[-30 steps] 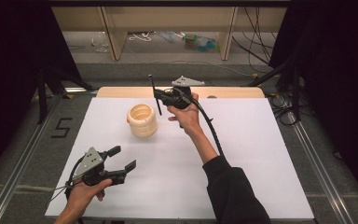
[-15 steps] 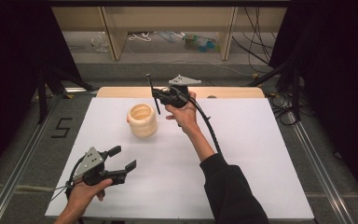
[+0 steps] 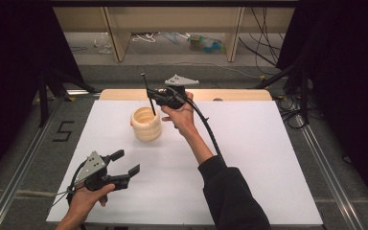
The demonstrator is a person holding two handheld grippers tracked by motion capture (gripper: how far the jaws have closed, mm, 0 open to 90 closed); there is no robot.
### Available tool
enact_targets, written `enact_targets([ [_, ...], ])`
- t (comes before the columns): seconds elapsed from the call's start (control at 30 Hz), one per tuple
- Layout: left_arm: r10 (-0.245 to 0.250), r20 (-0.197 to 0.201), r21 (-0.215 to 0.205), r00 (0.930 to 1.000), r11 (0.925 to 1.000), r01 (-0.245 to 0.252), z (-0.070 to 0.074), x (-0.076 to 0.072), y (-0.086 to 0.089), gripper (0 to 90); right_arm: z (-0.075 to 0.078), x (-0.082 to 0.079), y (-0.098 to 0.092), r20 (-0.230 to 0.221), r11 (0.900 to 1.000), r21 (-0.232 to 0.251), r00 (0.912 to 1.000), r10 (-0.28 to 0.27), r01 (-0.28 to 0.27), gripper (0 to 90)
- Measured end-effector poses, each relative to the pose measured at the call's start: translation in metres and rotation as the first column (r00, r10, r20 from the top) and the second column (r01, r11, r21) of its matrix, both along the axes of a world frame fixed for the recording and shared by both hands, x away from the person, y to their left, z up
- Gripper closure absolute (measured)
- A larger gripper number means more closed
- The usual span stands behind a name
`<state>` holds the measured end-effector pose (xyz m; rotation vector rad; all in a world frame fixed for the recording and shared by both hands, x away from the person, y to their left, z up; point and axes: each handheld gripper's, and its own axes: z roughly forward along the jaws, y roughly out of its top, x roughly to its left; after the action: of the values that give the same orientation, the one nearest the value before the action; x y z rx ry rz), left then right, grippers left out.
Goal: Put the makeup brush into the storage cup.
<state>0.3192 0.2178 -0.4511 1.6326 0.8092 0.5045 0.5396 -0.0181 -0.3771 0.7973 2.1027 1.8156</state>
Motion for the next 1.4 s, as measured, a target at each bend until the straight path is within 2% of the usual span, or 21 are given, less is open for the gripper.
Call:
enact_targets([
  [0.3, -0.003, -0.003, 0.000, 1.0000, 1.0000, 0.003, 0.000, 0.000, -0.001, 18.4, -0.003, 0.002, 0.004, 0.000, 1.000, 0.012, 0.9999, -0.013, 0.013, 84.1],
  [0.33, -0.003, -0.005, 0.000, 1.0000, 1.0000, 0.003, 0.000, 0.001, -0.001, 18.3, -0.004, 0.002, 0.005, -0.015, 1.000, 0.012, 0.9998, -0.012, 0.013, 84.1],
  [0.43, -0.004, -0.004, -0.001, 1.0000, 1.0000, 0.004, 0.000, 0.001, -0.001, 18.3, -0.006, 0.002, 0.006, -0.015, 1.000, 0.014, 0.9998, -0.015, 0.015, 84.1],
  [0.47, -0.004, -0.004, 0.000, 1.0000, 1.0000, 0.004, 0.000, 0.001, -0.001, 18.4, -0.008, 0.003, 0.009, -0.002, 0.999, 0.031, 0.9999, -0.013, 0.013, 84.1],
  [0.53, -0.004, -0.004, 0.000, 1.0000, 1.0000, 0.004, 0.000, 0.001, -0.001, 18.4, -0.008, 0.003, 0.009, 0.002, 1.000, 0.025, 0.9999, -0.013, 0.013, 84.1],
  [0.57, -0.004, -0.004, 0.000, 1.0000, 1.0000, 0.004, 0.000, 0.001, -0.001, 18.4, -0.009, 0.002, 0.010, -0.011, 1.000, 0.024, 0.9999, -0.010, 0.010, 84.1],
  [0.7, -0.004, -0.003, -0.001, 1.0000, 1.0000, 0.004, 0.000, 0.000, -0.001, 18.4, -0.011, 0.002, 0.013, -0.001, 1.000, 0.019, 0.9999, -0.014, 0.014, 84.1],
  [0.77, -0.004, -0.002, -0.001, 1.0000, 1.0000, 0.004, 0.000, 0.000, -0.001, 18.5, -0.012, 0.002, 0.014, -0.016, 1.000, 0.019, 0.9998, -0.012, 0.012, 84.1],
  [0.8, -0.004, -0.002, -0.001, 1.0000, 1.0000, 0.004, 0.000, 0.000, -0.001, 18.5, -0.013, 0.002, 0.014, 0.005, 1.000, 0.016, 0.9999, -0.015, 0.015, 84.1],
  [0.9, -0.006, 0.000, -0.004, 1.0000, 1.0000, 0.006, 0.000, 0.000, -0.001, 18.5, -0.015, 0.003, 0.014, -0.001, 1.000, 0.002, 0.9999, -0.015, 0.015, 84.1],
  [0.97, -0.003, -0.002, -0.001, 1.0000, 1.0000, 0.003, 0.000, 0.000, -0.001, 18.5, -0.016, 0.002, 0.015, -0.018, 1.000, 0.010, 0.9997, -0.014, 0.015, 84.1],
  [1.03, -0.008, 0.002, -0.007, 1.0000, 0.9999, 0.008, 0.000, 0.001, -0.001, 18.5, -0.018, 0.004, 0.015, -0.004, 1.000, 0.014, 0.9999, -0.016, 0.016, 84.1],
  [1.07, -0.003, -0.002, 0.000, 1.0000, 1.0000, 0.003, 0.000, 0.000, -0.001, 18.5, -0.018, 0.003, 0.015, -0.022, 1.000, 0.007, 0.9996, -0.015, 0.015, 84.1],
  [1.17, -0.005, 0.000, -0.003, 1.0000, 1.0000, 0.005, 0.000, 0.000, -0.001, 18.5, -0.020, 0.004, 0.017, -0.002, 1.000, 0.004, 0.9999, -0.013, 0.013, 84.1],
  [1.37, -0.004, -0.001, -0.003, 1.0000, 1.0000, 0.004, 0.000, 0.000, -0.001, 18.6, -0.024, 0.002, 0.021, -0.018, 1.000, -0.004, 0.9998, -0.003, 0.003, 84.1],
  [1.4, -0.004, -0.001, -0.003, 1.0000, 1.0000, 0.004, 0.000, 0.000, -0.001, 18.6, -0.025, 0.003, 0.022, -0.009, 1.000, 0.002, 1.0000, -0.003, 0.003, 84.1],
])
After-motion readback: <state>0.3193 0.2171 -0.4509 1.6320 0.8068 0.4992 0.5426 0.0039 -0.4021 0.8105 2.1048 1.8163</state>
